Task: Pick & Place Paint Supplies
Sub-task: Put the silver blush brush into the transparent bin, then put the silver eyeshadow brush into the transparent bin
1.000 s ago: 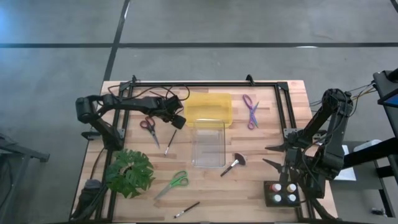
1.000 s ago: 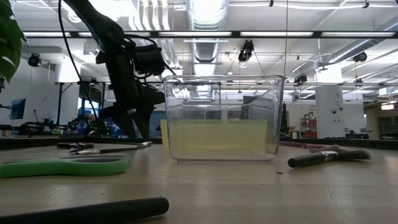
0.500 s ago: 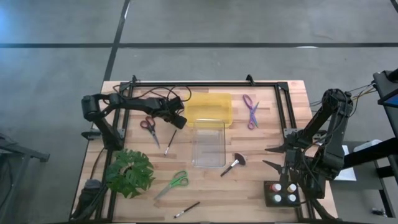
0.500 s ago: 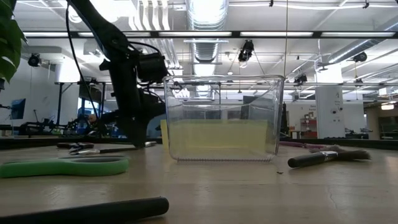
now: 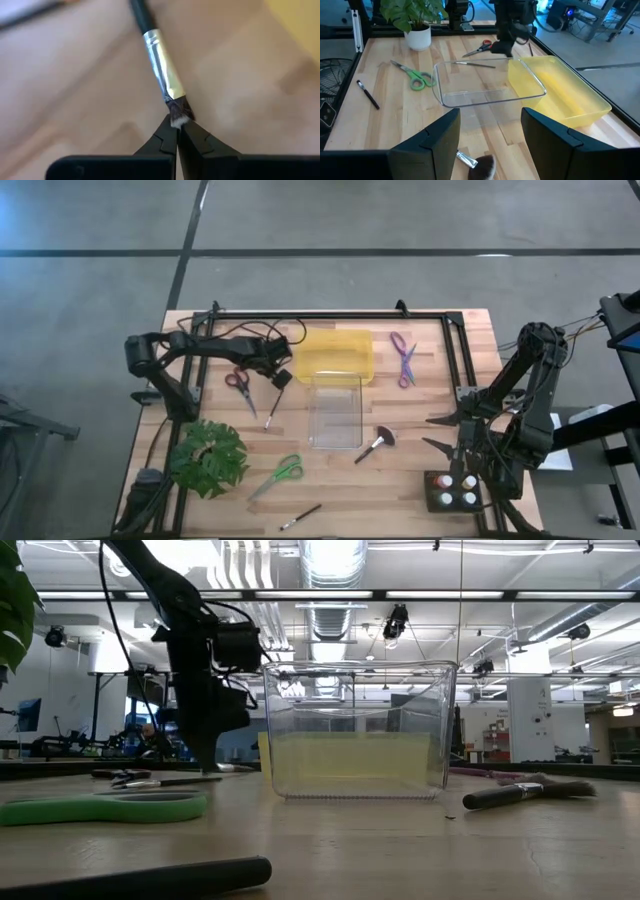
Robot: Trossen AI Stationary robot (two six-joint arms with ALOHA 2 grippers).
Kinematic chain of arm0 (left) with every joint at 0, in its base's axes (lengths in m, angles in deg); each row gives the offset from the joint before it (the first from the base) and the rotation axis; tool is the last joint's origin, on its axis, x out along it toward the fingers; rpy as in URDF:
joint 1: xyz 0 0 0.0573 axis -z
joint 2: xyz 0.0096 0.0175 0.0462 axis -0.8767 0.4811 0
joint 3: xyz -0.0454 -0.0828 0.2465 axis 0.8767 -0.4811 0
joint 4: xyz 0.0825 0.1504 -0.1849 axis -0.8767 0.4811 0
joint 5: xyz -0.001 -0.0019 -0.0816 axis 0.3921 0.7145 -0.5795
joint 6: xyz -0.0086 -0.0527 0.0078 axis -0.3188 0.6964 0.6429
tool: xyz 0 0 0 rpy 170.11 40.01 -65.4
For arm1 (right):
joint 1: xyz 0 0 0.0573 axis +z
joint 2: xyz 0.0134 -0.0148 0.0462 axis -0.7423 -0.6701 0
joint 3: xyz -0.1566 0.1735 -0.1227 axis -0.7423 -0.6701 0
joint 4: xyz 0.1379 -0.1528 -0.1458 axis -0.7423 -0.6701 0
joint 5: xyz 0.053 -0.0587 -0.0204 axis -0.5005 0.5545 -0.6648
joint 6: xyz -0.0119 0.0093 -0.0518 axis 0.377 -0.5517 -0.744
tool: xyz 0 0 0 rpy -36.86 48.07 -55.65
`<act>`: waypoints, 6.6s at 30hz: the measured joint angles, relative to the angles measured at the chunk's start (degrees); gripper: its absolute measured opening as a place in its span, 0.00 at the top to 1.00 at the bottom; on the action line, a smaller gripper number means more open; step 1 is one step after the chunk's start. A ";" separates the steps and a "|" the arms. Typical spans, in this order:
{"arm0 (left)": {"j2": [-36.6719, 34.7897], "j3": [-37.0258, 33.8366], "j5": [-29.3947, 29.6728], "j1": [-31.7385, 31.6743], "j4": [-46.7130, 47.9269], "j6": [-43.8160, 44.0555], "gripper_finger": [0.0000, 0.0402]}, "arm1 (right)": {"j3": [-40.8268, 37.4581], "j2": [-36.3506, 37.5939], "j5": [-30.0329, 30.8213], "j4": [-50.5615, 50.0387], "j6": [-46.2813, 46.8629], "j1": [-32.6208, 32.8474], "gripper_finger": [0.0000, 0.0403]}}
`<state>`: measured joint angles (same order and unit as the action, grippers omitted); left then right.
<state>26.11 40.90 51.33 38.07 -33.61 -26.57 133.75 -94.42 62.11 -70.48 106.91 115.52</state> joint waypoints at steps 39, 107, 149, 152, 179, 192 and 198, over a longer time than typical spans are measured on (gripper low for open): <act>-15.52 5.07 -20.15 18.21 -11.92 -68.20 0.99 | -0.02 0.00 0.83 0.82 0.68 -0.04 0.48; -22.12 9.81 7.62 23.86 9.66 0.50 0.62 | -1.01 0.00 -0.66 3.20 0.51 0.00 0.48; -21.79 -18.09 -19.46 28.64 -2.89 40.88 0.62 | -2.80 0.00 0.26 10.77 -8.35 0.00 0.48; -21.79 -18.67 -19.45 28.64 -5.35 41.48 0.62 | -2.90 0.00 0.25 10.78 -8.35 0.00 0.48; -11.89 -9.66 -25.45 31.00 -3.92 36.61 0.80 | -3.02 0.00 -0.18 10.58 -8.55 0.00 0.48; -3.08 -3.56 -21.62 30.85 10.12 34.30 0.80 | -3.02 0.00 -1.38 10.58 -8.50 0.00 0.48; -4.95 -2.39 -18.94 30.45 9.03 33.12 0.81 | -3.05 0.00 -1.38 10.53 -8.50 0.00 0.48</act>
<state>21.16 38.51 32.39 68.53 -24.58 6.55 130.70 -94.42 60.73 -59.94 98.41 115.52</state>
